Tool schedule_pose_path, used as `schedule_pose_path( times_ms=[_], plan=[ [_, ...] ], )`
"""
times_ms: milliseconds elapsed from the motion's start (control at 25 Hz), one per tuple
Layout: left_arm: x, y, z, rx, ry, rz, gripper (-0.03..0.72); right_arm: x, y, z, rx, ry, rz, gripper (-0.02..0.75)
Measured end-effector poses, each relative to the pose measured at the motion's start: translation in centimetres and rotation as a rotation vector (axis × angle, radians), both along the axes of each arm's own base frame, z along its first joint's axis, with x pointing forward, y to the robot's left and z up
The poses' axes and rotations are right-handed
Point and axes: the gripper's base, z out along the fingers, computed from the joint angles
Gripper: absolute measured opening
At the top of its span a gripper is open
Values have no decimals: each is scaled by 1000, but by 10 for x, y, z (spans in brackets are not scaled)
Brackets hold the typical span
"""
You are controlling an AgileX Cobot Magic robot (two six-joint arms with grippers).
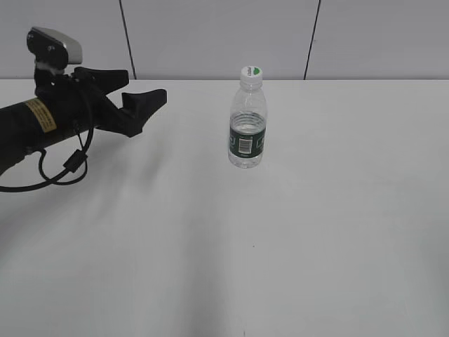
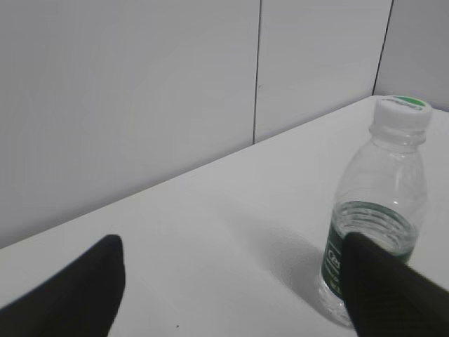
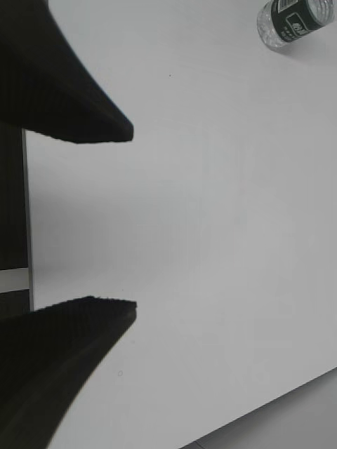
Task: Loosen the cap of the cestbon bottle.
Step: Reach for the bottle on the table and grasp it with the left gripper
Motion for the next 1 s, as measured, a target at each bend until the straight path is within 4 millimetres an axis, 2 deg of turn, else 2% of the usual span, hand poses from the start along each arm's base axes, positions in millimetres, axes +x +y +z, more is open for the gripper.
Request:
schedule_pose_path(
  times_ms=[120,280,600,1000],
  plan=[
    [13,-3,-7,9,37,-10,567,0,0,0,0,0,0,529],
    [22,-14,-23,55,67,-145,568,0,0,0,0,0,0,529],
    [43,-33,-32,65,94,-413,568,0,0,0,-1,0,-1,529],
    [73,-50,-48,16,99,-580,566,0,0,0,-5,0,-3,529]
  ],
)
